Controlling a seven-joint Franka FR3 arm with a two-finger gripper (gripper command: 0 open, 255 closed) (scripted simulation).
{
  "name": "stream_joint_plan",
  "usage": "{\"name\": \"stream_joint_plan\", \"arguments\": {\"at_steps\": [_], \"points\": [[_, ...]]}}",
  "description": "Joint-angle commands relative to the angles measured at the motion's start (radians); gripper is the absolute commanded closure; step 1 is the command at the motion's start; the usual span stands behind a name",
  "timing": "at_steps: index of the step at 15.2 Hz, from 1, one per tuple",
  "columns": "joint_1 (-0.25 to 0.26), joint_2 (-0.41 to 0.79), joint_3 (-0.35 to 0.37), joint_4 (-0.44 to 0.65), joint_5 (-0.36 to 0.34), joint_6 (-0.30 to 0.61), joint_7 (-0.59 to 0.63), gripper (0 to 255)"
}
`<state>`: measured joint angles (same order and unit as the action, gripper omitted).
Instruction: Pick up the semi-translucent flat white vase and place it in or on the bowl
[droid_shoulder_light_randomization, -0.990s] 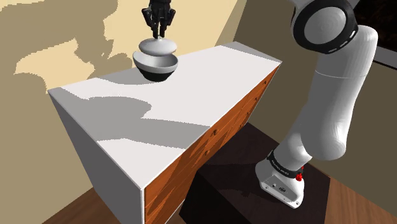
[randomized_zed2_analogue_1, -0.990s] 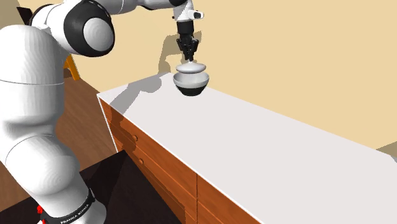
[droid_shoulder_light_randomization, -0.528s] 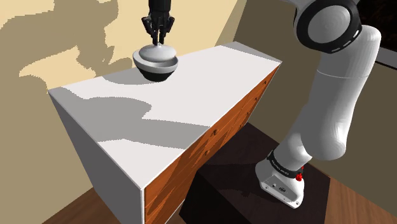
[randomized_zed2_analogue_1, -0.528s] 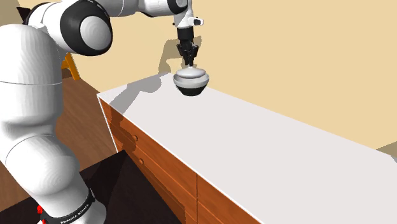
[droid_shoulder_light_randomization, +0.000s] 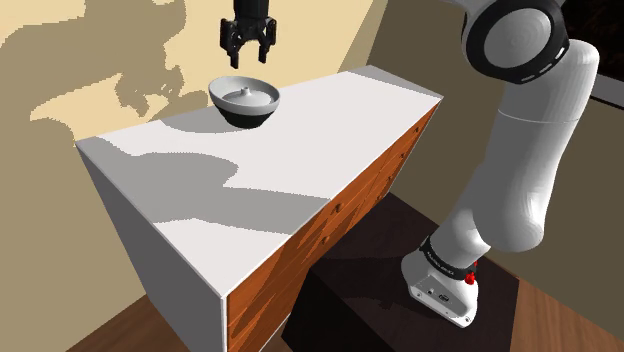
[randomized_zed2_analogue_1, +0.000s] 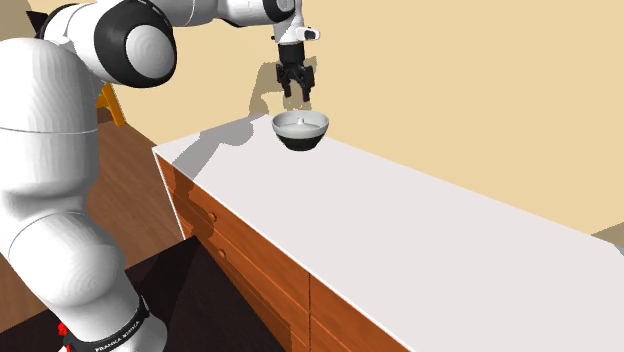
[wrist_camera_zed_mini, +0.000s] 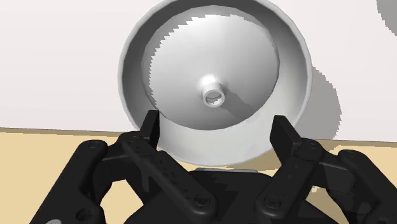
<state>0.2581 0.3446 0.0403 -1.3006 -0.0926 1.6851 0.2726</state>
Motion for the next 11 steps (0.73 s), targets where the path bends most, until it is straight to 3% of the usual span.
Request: {"name": "stream_joint_plan", "arguments": {"at_steps": [1,2,6,11], "points": [[0.000,0.000,0.000,0.000,0.000,0.000,0.000,0],[0.000,0.000,0.000,0.000,0.000,0.000,0.000,0],[0.009,0.038,0.002,0.187,-0.002,-0.149,-0.004,0],[0.009,0.038,0.002,0.187,-0.002,-0.149,-0.004,0]]}}
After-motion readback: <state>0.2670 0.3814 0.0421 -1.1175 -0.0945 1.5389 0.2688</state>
